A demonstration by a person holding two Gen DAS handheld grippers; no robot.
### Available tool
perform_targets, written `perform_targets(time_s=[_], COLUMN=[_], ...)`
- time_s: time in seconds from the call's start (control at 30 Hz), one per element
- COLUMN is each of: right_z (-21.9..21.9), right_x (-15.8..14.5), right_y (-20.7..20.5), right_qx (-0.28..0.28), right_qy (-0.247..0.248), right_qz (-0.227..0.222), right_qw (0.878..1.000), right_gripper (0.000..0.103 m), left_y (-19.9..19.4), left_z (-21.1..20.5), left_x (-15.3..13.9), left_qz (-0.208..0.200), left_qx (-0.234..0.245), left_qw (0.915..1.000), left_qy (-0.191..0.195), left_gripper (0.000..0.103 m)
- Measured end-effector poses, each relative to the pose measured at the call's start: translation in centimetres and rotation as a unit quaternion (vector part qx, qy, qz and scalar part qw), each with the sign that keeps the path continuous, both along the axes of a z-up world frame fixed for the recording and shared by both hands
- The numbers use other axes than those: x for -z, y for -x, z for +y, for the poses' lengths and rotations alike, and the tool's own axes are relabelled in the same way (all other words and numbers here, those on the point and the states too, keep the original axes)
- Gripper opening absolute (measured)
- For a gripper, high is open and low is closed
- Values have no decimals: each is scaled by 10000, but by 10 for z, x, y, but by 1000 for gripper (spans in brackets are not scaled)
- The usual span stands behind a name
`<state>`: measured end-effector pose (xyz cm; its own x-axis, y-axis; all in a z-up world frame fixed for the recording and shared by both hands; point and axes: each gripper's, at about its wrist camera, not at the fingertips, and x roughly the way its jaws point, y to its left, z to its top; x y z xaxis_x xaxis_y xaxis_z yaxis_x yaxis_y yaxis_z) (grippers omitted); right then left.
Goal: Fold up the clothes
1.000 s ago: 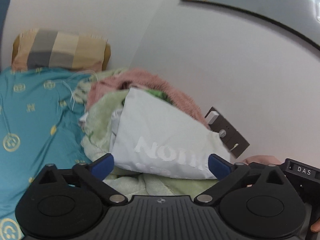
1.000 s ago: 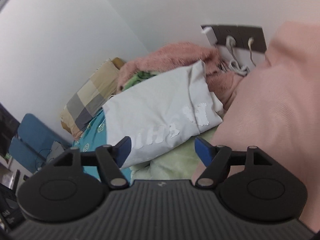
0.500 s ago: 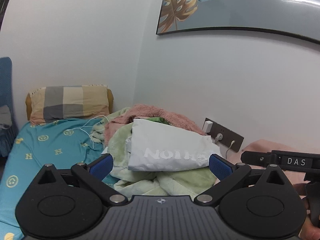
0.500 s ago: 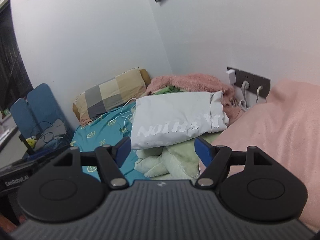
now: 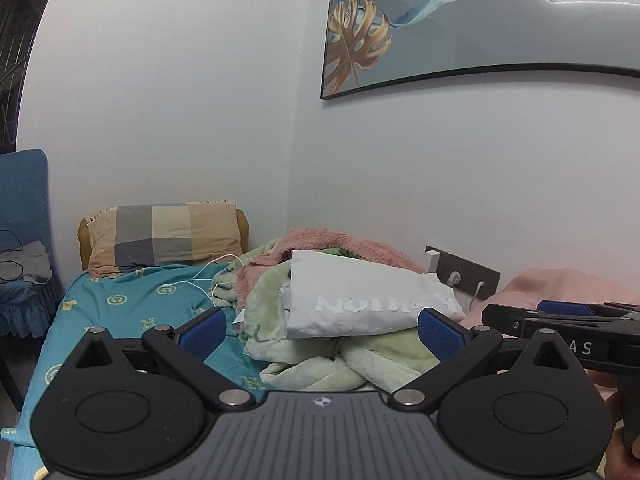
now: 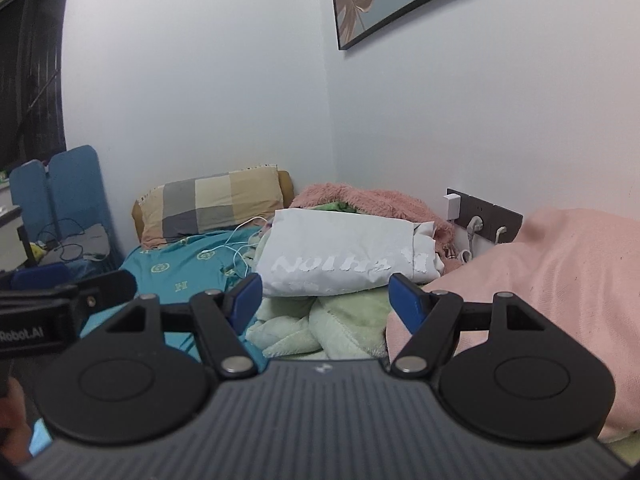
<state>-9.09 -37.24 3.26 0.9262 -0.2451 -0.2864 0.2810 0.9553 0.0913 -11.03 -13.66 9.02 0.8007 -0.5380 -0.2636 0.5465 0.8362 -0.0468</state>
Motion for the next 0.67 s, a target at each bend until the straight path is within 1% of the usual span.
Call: perform_targets(time_s=[0.17, 0.33, 0.67], right_z=[14, 18, 20], right_x=[6, 9, 12], right_y=[1, 0, 3], right_qx=[-3, 17, 27], right_qy=[228, 204, 137], right_qz=[-26, -16, 35], right_qw=[9997, 9998, 9999], right_gripper=[72, 72, 72], left_y=[3, 1, 5], left_z=[3, 3, 5], left_x=[7, 12, 9], left_qz=[-24, 22, -29], left_qx=[-31, -48, -21], left_qw=[10000, 9999, 9999], left_qy=[-86, -119, -96], left_gripper=[103, 103, 103])
